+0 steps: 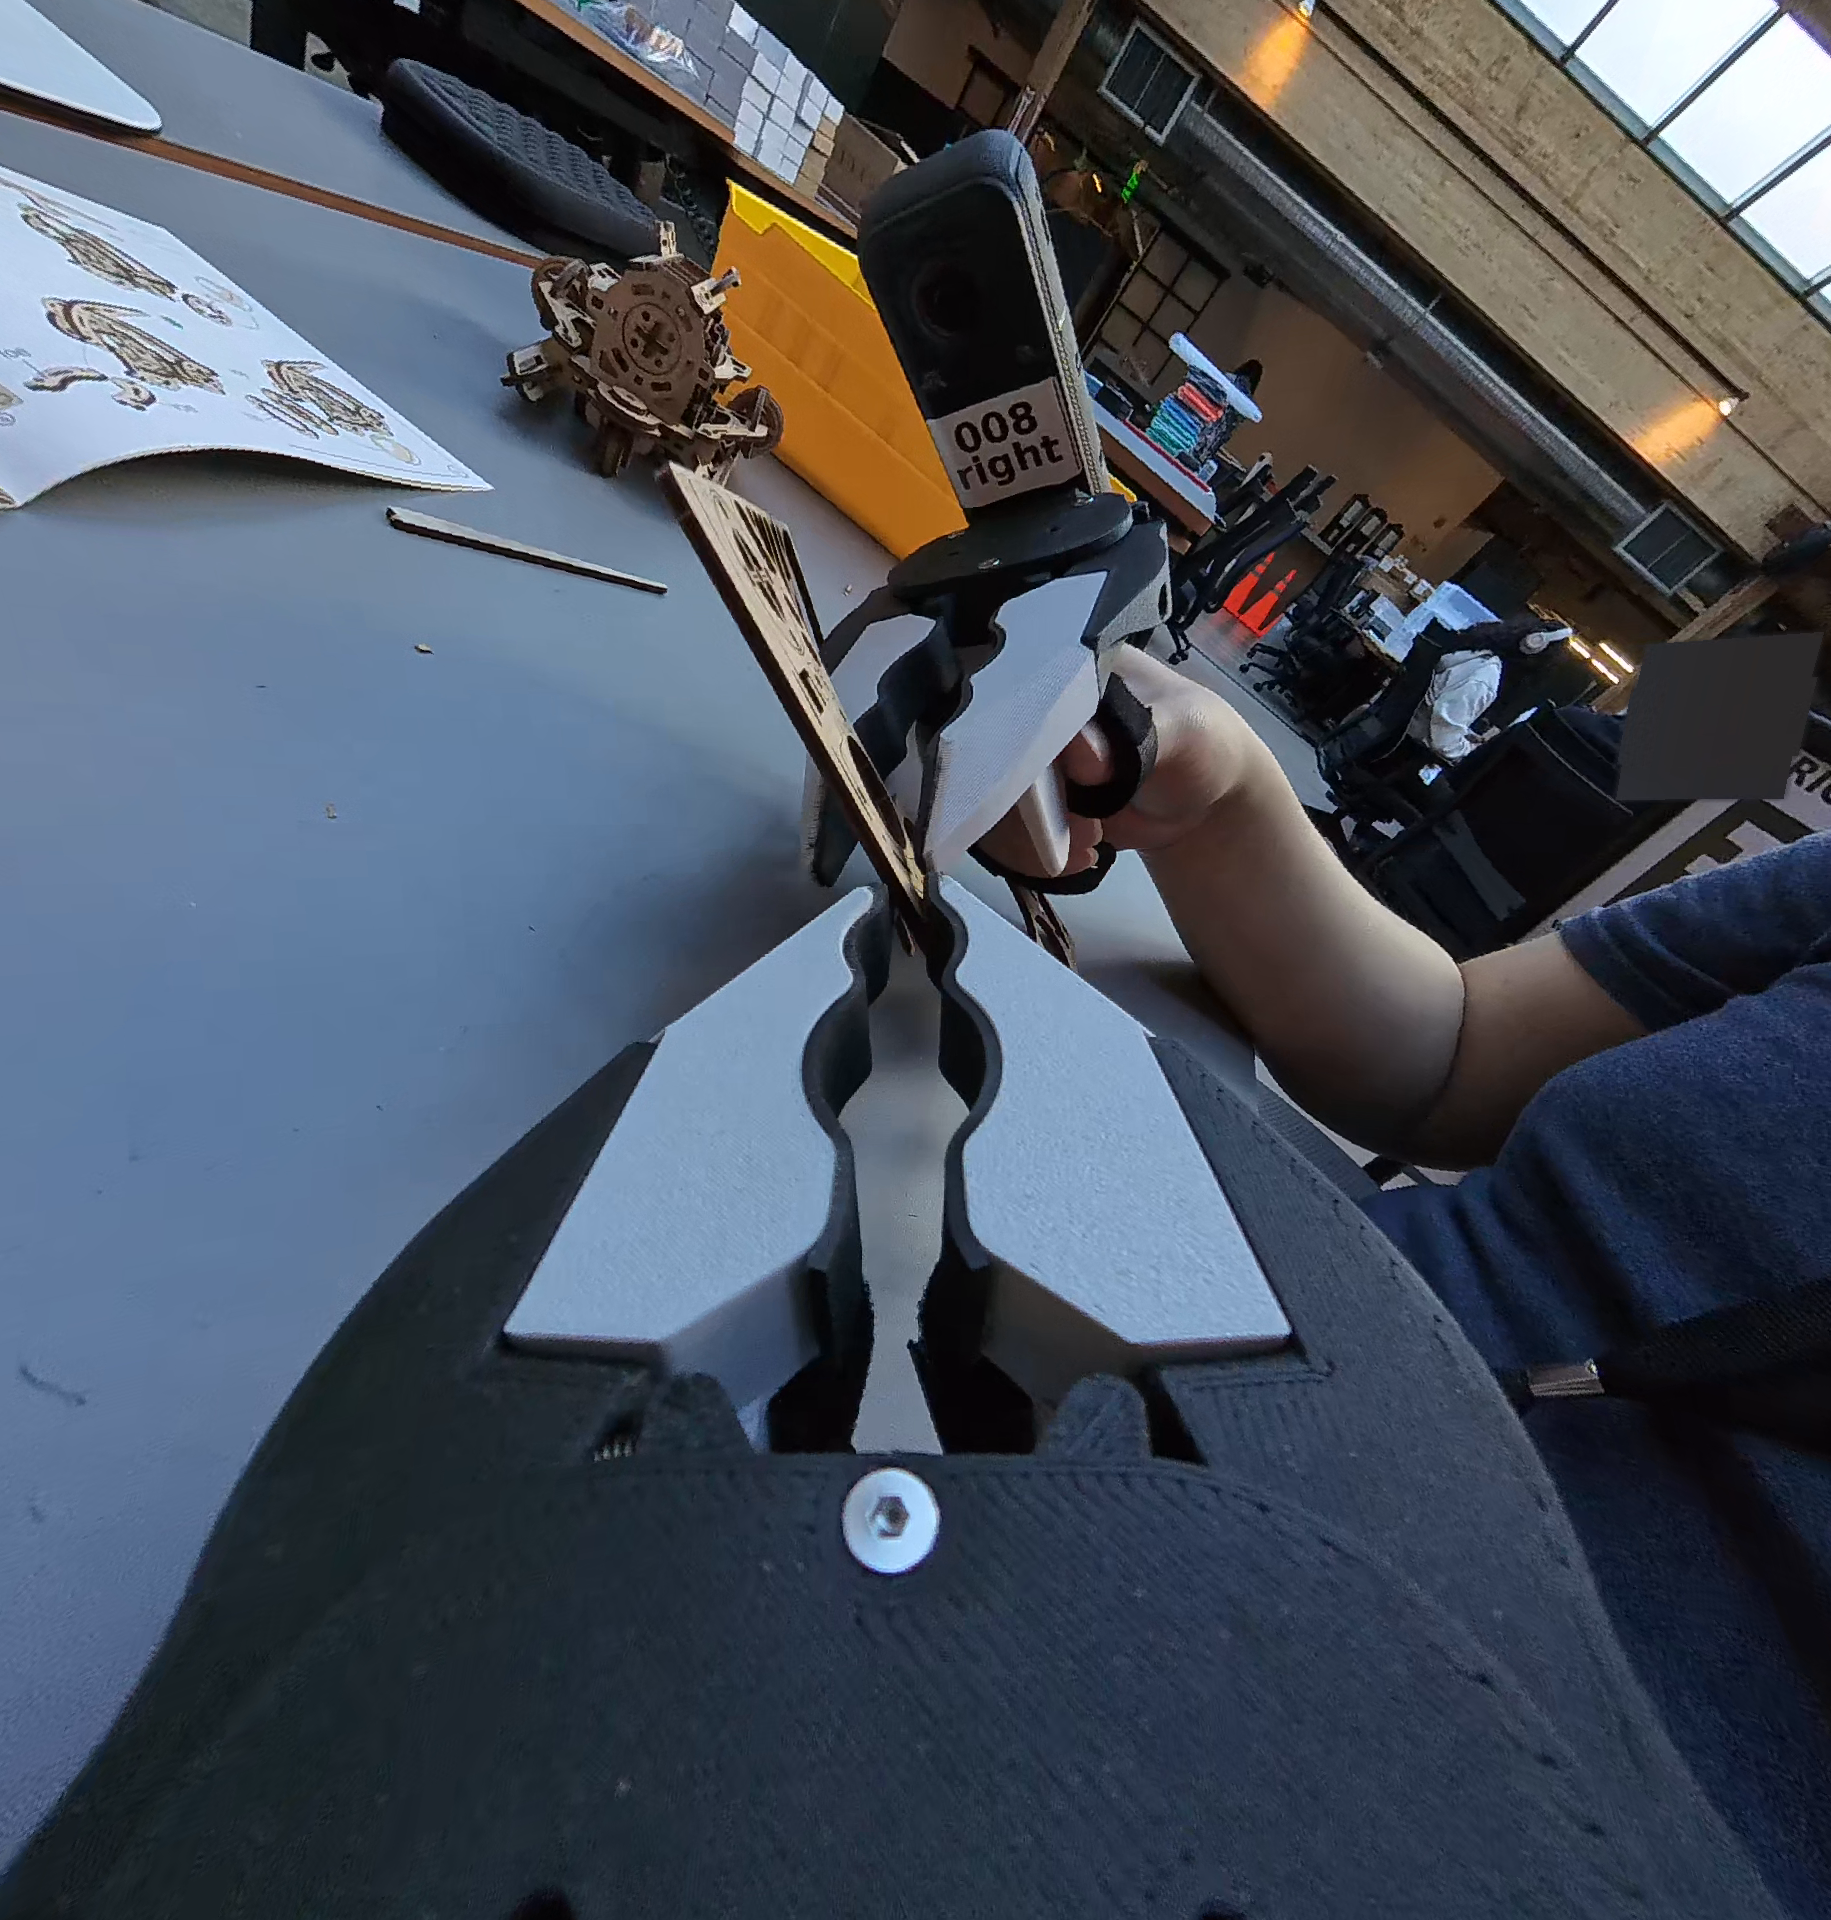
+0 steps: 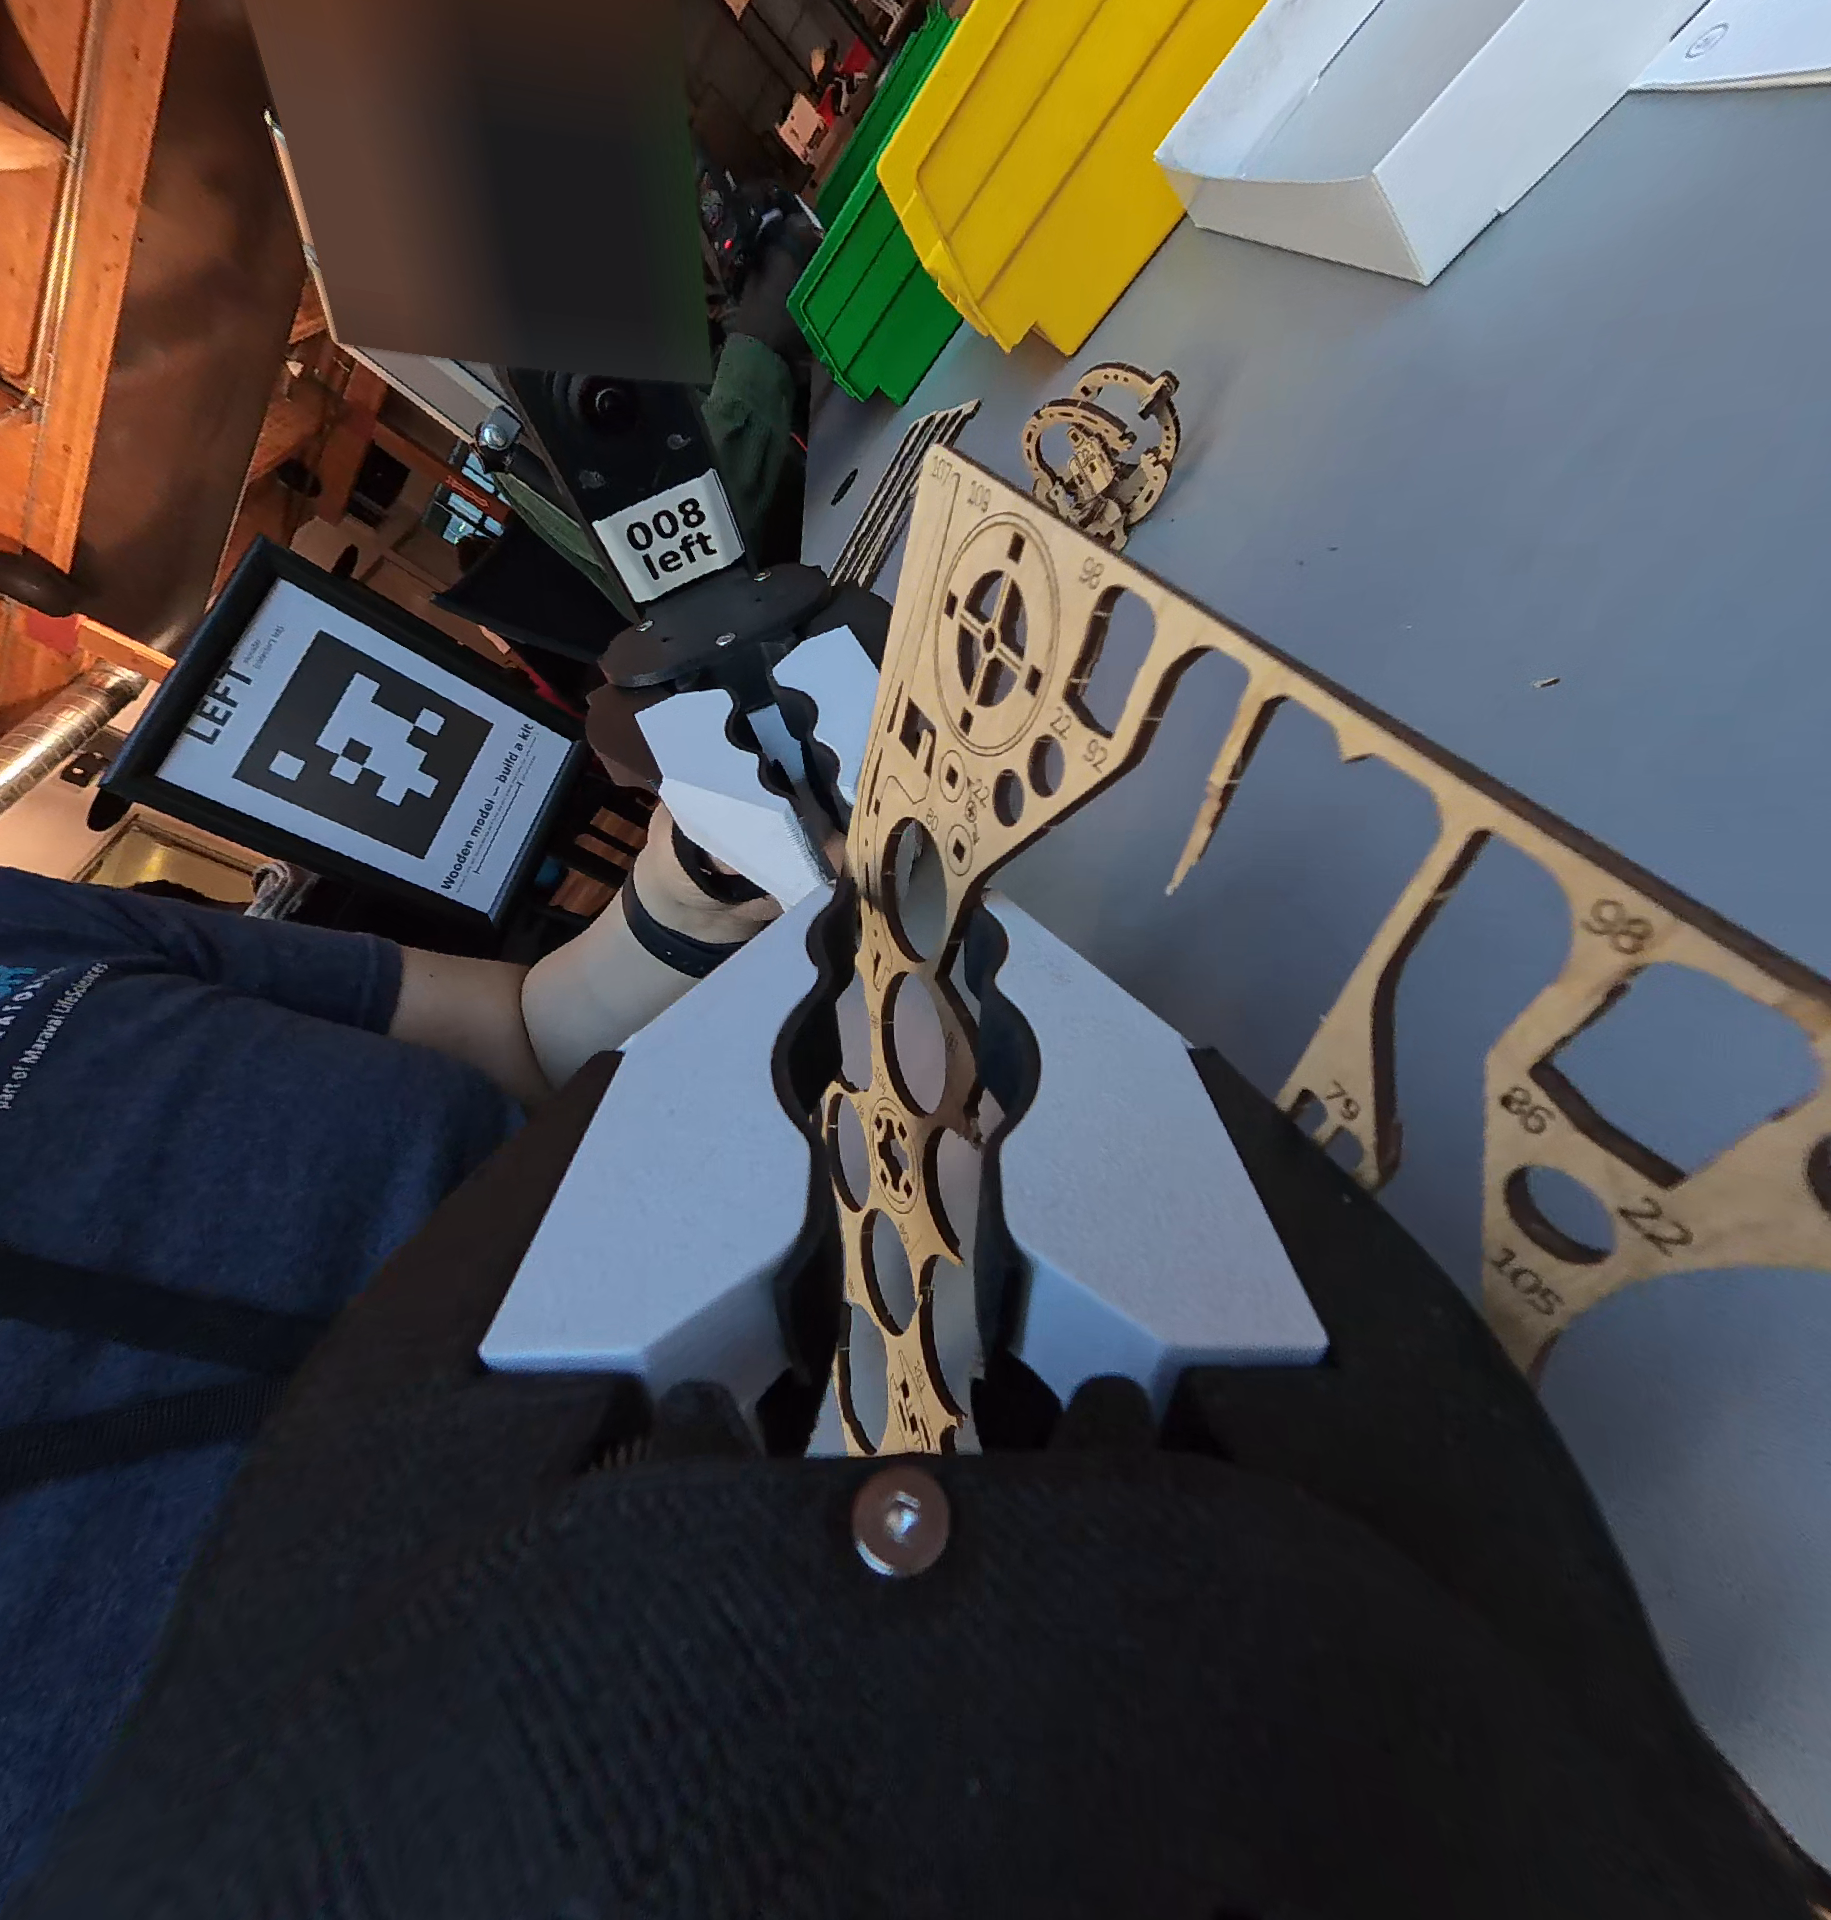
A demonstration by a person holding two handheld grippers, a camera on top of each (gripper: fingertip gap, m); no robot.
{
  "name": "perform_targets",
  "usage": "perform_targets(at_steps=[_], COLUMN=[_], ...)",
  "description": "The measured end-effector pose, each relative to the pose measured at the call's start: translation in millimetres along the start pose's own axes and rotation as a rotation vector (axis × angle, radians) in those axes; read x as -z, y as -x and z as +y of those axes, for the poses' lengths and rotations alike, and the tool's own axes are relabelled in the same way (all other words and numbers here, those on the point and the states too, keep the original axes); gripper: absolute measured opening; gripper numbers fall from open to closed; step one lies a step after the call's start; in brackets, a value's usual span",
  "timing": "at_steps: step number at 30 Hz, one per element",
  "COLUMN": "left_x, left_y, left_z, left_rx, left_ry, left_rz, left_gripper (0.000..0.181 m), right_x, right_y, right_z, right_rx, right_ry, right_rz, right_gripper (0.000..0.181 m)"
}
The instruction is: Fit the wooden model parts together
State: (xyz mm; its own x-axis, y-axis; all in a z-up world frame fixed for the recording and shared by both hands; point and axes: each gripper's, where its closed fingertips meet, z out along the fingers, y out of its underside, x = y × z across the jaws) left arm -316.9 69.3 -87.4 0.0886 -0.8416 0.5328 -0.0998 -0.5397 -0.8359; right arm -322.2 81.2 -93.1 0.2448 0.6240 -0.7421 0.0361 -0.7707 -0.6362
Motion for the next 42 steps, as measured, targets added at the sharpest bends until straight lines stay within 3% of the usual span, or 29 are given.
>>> perform_targets(at_steps=[26,42], left_x=[-1,-3], left_y=[5,19], left_z=[2,11], left_rx=[0.071,0.159], left_ry=[0.011,0.053], left_rz=[0.015,-0.051], left_gripper=[0.003,0.001], right_x=[-1,-5], right_y=[-7,-21], right_z=[0,5], right_rx=[0.033,0.047], right_ry=[0.005,0.021], right_rz=[0.065,0.134], right_gripper=[0.018,0.017])
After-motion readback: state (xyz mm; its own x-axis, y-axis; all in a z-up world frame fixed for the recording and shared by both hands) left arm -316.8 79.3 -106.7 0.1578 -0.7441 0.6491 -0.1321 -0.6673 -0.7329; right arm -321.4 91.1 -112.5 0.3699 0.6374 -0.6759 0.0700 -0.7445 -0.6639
